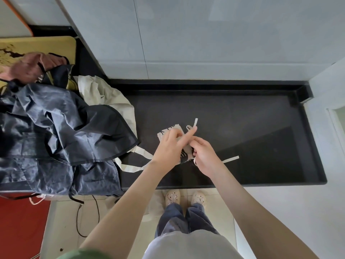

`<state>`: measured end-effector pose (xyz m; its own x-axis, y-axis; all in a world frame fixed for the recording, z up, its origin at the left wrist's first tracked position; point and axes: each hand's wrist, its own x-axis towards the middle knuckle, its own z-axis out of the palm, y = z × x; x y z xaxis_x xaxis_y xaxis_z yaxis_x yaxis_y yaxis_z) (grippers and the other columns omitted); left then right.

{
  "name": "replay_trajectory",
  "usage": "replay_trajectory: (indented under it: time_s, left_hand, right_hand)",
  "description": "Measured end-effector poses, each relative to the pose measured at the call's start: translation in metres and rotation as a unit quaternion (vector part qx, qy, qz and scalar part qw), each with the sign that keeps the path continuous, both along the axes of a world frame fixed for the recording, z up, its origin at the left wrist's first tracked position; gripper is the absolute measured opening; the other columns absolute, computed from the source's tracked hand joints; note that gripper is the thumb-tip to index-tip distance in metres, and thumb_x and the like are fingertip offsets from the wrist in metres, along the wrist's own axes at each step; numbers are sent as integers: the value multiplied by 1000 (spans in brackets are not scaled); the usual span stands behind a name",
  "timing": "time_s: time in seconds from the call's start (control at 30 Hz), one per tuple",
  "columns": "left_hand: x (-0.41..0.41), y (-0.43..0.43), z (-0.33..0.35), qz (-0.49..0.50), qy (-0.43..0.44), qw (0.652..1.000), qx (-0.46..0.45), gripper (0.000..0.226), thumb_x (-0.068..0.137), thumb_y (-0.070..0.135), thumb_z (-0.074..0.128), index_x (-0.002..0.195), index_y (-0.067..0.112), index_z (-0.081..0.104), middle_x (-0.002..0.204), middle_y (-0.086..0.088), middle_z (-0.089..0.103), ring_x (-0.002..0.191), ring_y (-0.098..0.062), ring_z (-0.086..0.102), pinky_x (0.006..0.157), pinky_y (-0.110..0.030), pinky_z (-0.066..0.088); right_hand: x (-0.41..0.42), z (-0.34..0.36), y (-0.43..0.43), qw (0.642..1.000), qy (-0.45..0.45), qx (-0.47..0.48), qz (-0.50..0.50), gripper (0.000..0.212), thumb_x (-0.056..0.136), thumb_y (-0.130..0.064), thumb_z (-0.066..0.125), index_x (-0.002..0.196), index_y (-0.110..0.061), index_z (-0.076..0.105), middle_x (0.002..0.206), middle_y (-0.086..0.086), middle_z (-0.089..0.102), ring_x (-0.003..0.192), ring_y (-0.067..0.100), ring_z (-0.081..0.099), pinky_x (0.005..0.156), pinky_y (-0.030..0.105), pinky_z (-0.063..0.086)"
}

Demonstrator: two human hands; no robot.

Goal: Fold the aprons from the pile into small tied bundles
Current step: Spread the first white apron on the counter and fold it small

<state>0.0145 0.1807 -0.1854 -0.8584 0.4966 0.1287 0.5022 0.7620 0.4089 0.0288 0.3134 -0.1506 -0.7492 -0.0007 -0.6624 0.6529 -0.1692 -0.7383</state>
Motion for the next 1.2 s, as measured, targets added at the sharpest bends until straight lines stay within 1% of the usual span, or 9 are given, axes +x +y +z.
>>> replay_trajectory:
  time_s: [0.13, 0.23, 0.33, 0.53, 0.6, 0.77, 1.0, 1.13, 1.2]
  left_hand:
    - [-2, -2, 5, 47, 27, 998, 21, 24, 84, 28, 62, 106, 23, 70, 114, -9, 47, 94, -33, 55, 82, -45, 48]
    - [-8, -6, 4, 89, -118, 988, 50, 28, 89, 36, 63, 102, 13, 72, 125, -8, 51, 113, -29, 44, 100, -39, 33]
    - [-10, -6, 1, 112, -160, 981, 24, 36, 94, 41, 52, 107, 10, 67, 122, -2, 57, 118, -23, 43, 96, -29, 25]
    - [3, 5, -1, 92, -165, 978, 92, 47, 97, 31, 33, 89, 1, 68, 92, -12, 60, 90, -29, 52, 83, -30, 37]
    - [4, 5, 5, 129, -246, 947, 161, 31, 99, 21, 45, 78, 6, 61, 82, -2, 53, 81, -16, 48, 75, -24, 36]
    - [0, -10, 17, 242, -440, 749, 432, 20, 96, 17, 56, 85, 8, 70, 78, 6, 68, 77, -10, 62, 77, -28, 51]
    - [-8, -26, 18, 137, -504, 741, 422, 20, 97, 10, 51, 97, 2, 69, 90, 4, 72, 88, -10, 66, 81, -22, 51]
    - [-13, -28, 15, 137, -491, 790, 341, 32, 100, 11, 47, 74, 9, 66, 71, 12, 65, 70, 1, 60, 70, -14, 46]
    - [-10, -27, 10, 150, -479, 801, 327, 39, 101, 16, 46, 67, 12, 65, 71, 4, 60, 69, -4, 56, 70, -15, 44]
  right_hand:
    - [-1, 5, 5, 995, -3, 37, 90, 19, 101, -21, 46, 109, -14, 62, 115, 4, 58, 100, 11, 57, 78, 18, 42]
    - [0, 3, 9, 994, 0, 37, 103, 24, 101, -26, 47, 112, -12, 62, 115, 2, 56, 95, 9, 54, 79, 19, 40]
    - [0, 2, 11, 997, 12, -9, 72, 25, 101, -28, 46, 113, -14, 63, 111, 1, 62, 101, 10, 57, 86, 22, 43]
    - [4, -2, 6, 996, 40, -71, 45, 21, 100, -23, 48, 106, -10, 64, 100, 2, 65, 103, 18, 59, 96, 35, 47]
    - [4, -2, 8, 996, 40, -37, 66, 18, 100, -20, 48, 109, -11, 61, 103, 1, 62, 100, 14, 58, 87, 27, 46]
    - [2, -5, 17, 972, 62, 168, 150, 13, 100, -15, 46, 108, -17, 57, 104, -1, 60, 99, 12, 57, 82, 21, 45]
    - [-9, -7, 12, 878, 158, 373, 254, 14, 99, -11, 46, 89, -9, 56, 82, -4, 54, 75, 10, 50, 62, 16, 37]
    - [-23, -1, 4, 723, 126, 480, 480, 12, 95, 0, 43, 89, -9, 47, 90, 3, 46, 88, 18, 39, 73, 23, 31]
    - [-18, -3, 8, 683, 150, 514, 497, 16, 94, 3, 43, 87, -12, 45, 89, 3, 47, 87, 18, 37, 73, 24, 30]
